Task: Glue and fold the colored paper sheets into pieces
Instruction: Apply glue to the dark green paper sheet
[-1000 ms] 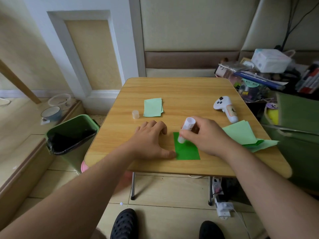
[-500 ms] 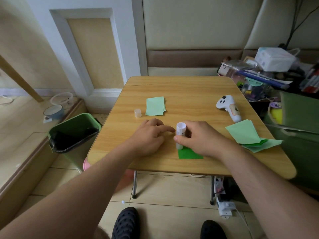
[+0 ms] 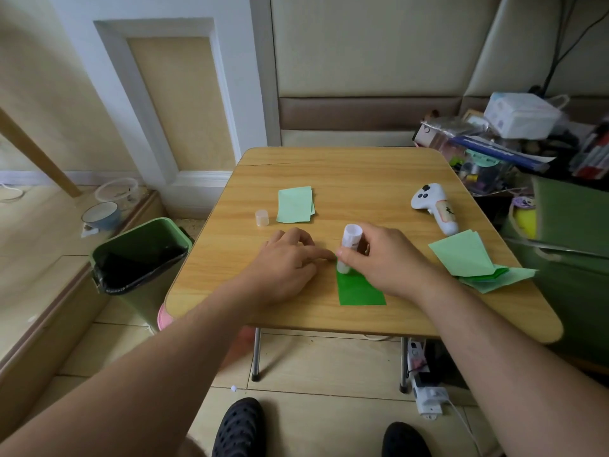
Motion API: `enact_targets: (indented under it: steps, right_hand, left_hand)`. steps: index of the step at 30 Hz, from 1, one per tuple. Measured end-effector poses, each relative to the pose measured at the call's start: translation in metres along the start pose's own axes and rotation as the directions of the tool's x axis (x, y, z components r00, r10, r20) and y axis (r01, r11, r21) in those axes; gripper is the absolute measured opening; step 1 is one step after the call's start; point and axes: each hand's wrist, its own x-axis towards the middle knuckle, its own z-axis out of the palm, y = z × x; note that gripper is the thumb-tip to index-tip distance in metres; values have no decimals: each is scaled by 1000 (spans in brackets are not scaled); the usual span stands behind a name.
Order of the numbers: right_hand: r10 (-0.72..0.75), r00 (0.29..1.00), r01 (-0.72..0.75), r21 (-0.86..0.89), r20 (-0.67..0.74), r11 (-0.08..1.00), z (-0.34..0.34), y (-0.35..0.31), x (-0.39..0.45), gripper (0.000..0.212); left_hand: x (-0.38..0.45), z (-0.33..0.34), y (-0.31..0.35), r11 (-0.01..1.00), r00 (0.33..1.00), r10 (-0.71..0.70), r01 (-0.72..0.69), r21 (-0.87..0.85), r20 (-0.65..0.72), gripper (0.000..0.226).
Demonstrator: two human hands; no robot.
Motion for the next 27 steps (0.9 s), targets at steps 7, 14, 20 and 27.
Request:
enact_targets:
  steps: [7,14,20,27]
  right_hand:
    - [-12,997,16,-50,76,999,4,-5,-3,22]
    - [19,979,-19,-1,202,1000,-3,-7,-14,27]
    - [37,999,-36,97,-12,995,-11,-4,-12,18]
    - [16,1000,-16,20,1,1000,5,3,-6,23]
  left_hand:
    - [-1,-1,4,999,999,-35,35,-10,11,49]
    - [1,0,1,1000,1000,-7,7,6,-3,39]
    - [1,0,1,1000,1000,-10,10,-15,7,40]
    - [0,0,1,1000,1000,-11,11,-9,-5,42]
